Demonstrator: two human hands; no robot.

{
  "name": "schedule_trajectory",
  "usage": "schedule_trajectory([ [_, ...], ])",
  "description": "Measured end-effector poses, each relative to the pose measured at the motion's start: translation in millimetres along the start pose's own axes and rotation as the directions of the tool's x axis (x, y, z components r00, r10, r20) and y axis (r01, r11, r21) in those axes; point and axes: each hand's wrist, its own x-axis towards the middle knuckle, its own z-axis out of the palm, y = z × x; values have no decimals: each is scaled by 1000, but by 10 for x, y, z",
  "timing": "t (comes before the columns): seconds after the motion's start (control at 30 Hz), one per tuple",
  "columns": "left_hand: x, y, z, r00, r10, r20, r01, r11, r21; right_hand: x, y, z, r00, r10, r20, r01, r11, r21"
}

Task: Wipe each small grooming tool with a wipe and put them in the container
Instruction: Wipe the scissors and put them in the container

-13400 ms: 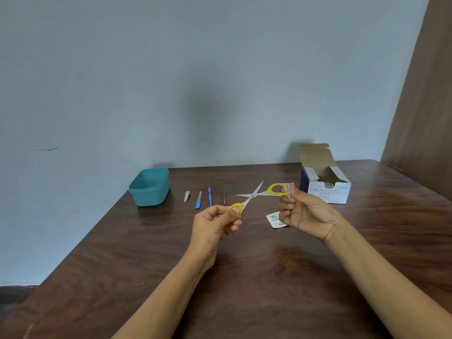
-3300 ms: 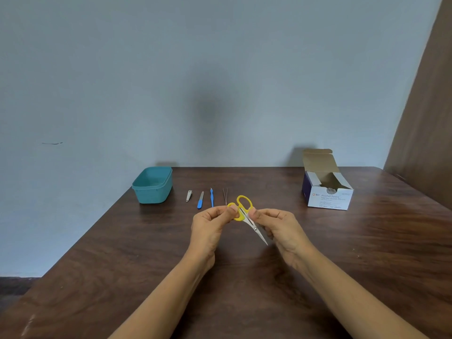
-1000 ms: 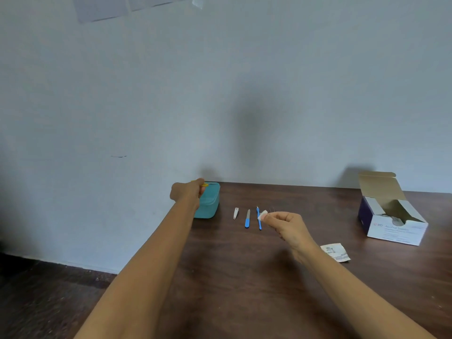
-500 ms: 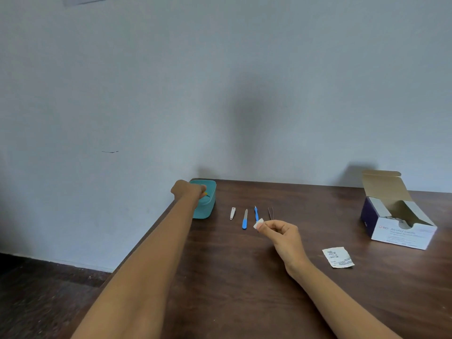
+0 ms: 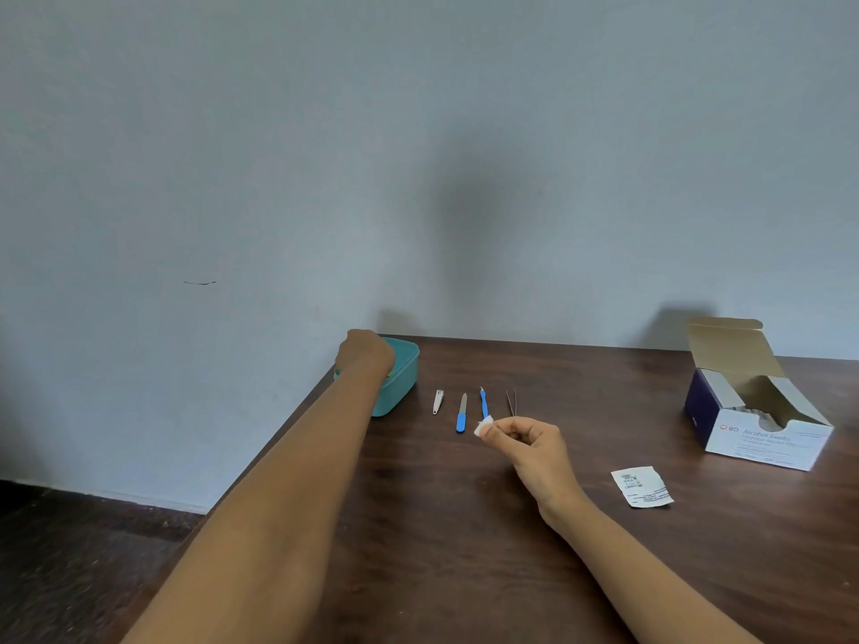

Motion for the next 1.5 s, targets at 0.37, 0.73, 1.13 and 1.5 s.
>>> schedule_trajectory([
  [0.37, 74, 36, 151, 995, -96, 26, 93, 990, 103, 17, -7, 4, 1000, 1, 10, -1, 1000, -13],
  [0.73, 62, 82, -25, 990, 137, 14, -137, 973, 183, 18, -9, -3, 1000, 4, 6, -4, 1000, -25],
  [1.13, -106, 183, 53, 974, 190, 121, -217, 936, 277, -5, -52, -34, 996, 29, -83, -20, 995, 100],
  [1.5, -385, 398, 241, 891, 450, -50, -415, 856, 309, 92, -31, -146, 935, 194, -296, -18, 861, 509],
])
